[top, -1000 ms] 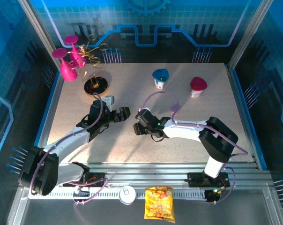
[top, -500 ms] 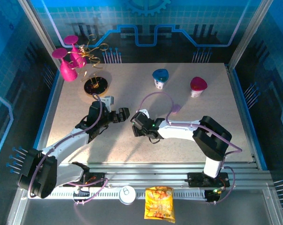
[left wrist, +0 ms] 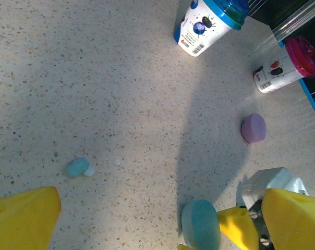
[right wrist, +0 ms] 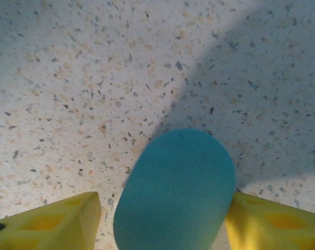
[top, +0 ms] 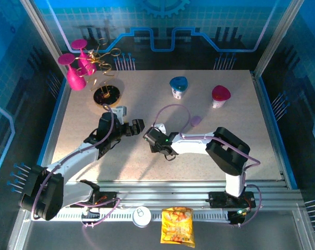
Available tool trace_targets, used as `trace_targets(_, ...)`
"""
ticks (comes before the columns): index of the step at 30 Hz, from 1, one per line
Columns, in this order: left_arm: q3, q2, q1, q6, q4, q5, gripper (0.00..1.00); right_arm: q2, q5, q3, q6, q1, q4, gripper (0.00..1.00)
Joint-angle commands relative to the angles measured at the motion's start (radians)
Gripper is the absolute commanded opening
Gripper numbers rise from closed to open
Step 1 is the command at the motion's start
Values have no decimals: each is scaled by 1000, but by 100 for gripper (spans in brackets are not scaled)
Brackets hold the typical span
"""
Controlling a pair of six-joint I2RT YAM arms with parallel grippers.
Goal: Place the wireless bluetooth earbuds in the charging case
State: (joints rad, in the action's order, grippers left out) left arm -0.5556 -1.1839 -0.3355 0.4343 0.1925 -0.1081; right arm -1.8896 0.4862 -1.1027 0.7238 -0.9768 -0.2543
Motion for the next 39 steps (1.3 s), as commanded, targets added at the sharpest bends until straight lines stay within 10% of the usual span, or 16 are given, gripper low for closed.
trace_targets(1, 26, 28, 8, -29, 8, 13, 99, -25, -3, -33, 1, -9, -6, 57)
trace_targets(14, 34, 24, 8, -41, 14, 21, 99, 62, -113, 70, -193, 67, 129, 27)
trace_targets(24, 61, 33, 7, -81, 108, -52, 99, 319, -562, 232, -597, 221, 280, 17)
trace_targets(39, 61, 84, -9, -35, 349, -422, 99, 640, -1157, 241, -838, 452, 11, 12)
